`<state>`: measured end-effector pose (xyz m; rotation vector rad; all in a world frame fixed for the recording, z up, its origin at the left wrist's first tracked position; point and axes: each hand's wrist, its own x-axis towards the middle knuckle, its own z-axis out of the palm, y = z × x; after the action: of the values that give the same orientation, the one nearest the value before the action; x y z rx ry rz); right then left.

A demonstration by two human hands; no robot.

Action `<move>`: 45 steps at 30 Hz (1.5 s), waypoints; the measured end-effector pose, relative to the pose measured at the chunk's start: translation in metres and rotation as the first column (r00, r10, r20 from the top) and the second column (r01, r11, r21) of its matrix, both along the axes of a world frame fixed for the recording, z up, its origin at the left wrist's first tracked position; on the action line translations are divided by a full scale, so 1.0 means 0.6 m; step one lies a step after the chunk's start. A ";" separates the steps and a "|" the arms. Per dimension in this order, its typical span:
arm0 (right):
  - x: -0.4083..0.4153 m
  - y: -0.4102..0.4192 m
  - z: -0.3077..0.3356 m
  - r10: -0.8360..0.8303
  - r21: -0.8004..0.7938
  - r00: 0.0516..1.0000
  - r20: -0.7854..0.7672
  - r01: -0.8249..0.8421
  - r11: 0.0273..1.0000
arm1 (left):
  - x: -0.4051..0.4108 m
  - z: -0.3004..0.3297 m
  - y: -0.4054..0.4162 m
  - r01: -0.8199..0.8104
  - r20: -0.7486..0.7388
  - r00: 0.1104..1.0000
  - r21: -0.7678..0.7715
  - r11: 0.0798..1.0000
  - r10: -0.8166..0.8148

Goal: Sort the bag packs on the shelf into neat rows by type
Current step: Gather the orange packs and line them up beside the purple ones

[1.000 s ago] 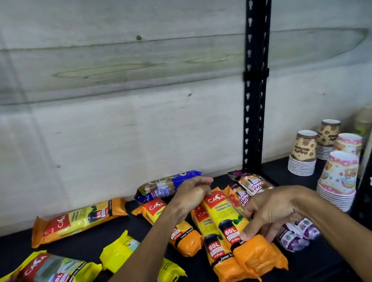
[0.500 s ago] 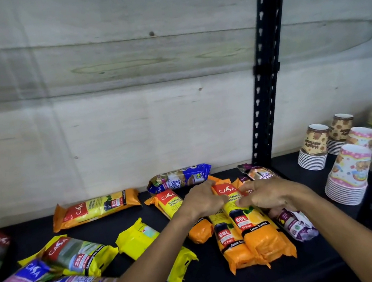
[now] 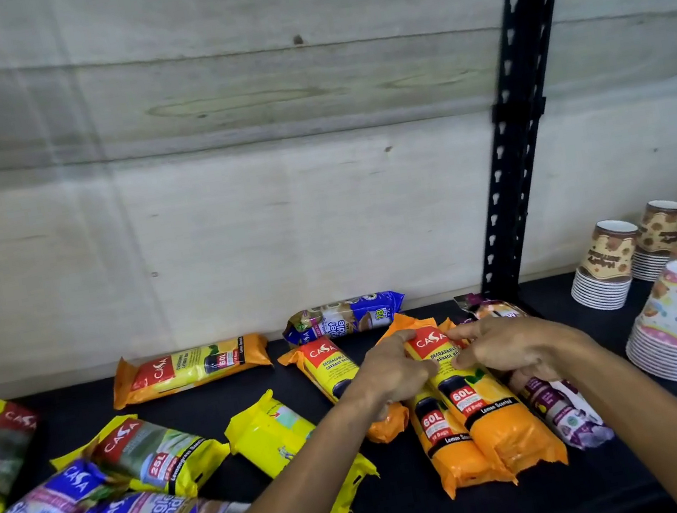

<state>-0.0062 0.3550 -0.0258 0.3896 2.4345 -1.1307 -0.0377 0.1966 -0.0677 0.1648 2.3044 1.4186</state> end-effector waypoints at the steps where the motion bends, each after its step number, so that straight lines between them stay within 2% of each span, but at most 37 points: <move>1: -0.004 -0.001 0.000 -0.004 -0.003 1.000 -0.006 0.004 1.000 | -0.004 -0.001 0.002 -0.011 0.008 1.000 0.017 1.000 0.011; 13: -0.020 -0.013 0.005 0.003 0.026 0.995 -0.096 0.000 1.000 | -0.033 -0.006 -0.002 -0.035 -0.014 0.999 0.090 0.995 0.037; 16: -0.020 -0.024 0.009 0.073 0.254 0.987 -0.140 -0.036 0.967 | -0.033 0.006 -0.035 -0.050 -0.009 0.999 0.129 0.990 0.052; 18: -0.022 -0.040 0.009 0.128 0.464 0.966 -0.224 -0.009 0.886 | -0.036 0.021 -0.071 -0.099 -0.060 0.992 0.128 0.987 0.107; 21: -0.026 -0.081 0.003 0.183 0.594 0.918 -0.351 0.067 0.802 | -0.040 0.044 -0.142 -0.207 -0.131 0.967 0.105 0.973 0.220; 26: -0.044 -0.160 -0.007 0.266 0.557 0.871 -0.414 0.010 0.831 | -0.046 0.041 -0.267 -0.378 -0.223 0.909 -0.085 0.922 0.352; 29: -0.058 -0.200 -0.014 0.359 0.567 0.869 -0.341 -0.114 0.815 | -0.057 0.027 -0.337 -0.460 -0.304 0.869 -0.201 0.865 0.392; 34: -0.086 -0.248 -0.048 0.445 0.578 0.871 -0.211 -0.256 0.775 | -0.083 0.000 -0.431 -0.520 -0.431 0.840 -0.469 0.714 0.329; 38: -0.095 -0.265 -0.066 0.460 0.602 0.861 -0.217 -0.253 0.757 | -0.102 -0.010 -0.463 -0.484 -0.473 0.855 -0.580 0.655 0.212; 42: -0.096 -0.261 -0.068 0.467 0.614 0.844 -0.264 -0.226 0.757 | -0.115 -0.022 -0.475 -0.381 -0.369 0.913 -0.617 0.688 0.175; 45: -0.094 -0.259 -0.068 0.458 0.615 0.848 -0.266 -0.217 0.758 | -0.116 -0.031 -0.477 -0.384 -0.366 0.913 -0.630 0.675 0.178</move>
<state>-0.0626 0.1998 -0.0665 -0.1639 3.0224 -0.3159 -0.1076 -0.0896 -0.0861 -0.2599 3.0391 0.5538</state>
